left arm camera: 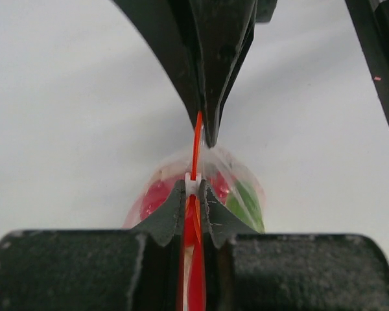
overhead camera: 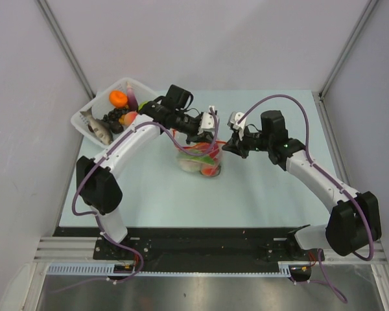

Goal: Place the food in the zip-top bag and seal the zipper
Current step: Zip the zipper food storage bag at the center of the board.

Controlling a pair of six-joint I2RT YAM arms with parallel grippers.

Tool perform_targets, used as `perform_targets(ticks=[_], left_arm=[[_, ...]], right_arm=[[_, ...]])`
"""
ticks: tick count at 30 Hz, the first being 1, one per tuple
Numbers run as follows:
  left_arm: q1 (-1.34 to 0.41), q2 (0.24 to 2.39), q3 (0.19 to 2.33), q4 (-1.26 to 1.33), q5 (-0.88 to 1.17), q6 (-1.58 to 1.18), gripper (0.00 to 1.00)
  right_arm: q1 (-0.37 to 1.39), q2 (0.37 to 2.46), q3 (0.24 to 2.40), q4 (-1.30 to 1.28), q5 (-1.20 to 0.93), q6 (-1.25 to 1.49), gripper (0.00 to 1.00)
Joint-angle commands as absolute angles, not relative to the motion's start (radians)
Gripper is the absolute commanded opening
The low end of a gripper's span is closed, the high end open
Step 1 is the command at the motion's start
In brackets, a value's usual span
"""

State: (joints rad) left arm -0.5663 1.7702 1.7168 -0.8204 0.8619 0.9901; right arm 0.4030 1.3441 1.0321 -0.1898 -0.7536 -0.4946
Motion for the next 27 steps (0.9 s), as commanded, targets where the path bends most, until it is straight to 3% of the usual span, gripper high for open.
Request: perform_targets(ticks=[1,27], left_arm=[[-0.512,1.778,1.766,-0.906,0.808,1.077,0.02],[-0.304,1.747,1.828,-1.08,0.647,1.224,0.02]], right_arm=[[0.376,1.292,1.035,-0.175,-0.785,-0.506,0.0],[0.184,1.218,1.019,-0.325,-0.772,-0.637,0.0]])
